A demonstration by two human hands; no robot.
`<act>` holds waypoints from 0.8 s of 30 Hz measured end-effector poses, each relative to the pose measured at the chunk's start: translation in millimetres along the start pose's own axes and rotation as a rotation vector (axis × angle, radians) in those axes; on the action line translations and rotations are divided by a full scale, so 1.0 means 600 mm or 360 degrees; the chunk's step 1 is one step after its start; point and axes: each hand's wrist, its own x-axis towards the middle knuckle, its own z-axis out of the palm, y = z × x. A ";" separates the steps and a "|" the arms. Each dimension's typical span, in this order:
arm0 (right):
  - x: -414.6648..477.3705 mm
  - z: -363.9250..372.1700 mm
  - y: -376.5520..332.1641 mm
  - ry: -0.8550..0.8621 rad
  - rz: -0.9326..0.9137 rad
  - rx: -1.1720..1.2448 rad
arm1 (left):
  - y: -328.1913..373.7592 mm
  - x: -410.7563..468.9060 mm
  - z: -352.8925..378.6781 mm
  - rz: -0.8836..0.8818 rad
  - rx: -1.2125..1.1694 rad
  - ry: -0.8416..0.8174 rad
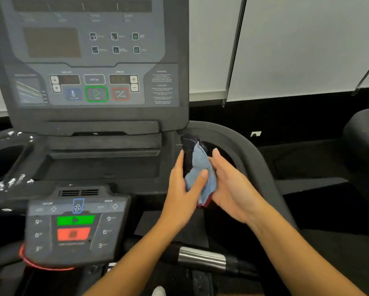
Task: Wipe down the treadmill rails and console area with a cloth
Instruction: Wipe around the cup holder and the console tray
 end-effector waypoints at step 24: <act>0.201 -0.016 0.107 0.0777 -0.0051 -0.1841 | -0.093 0.128 -0.105 -0.0271 0.1820 -0.0331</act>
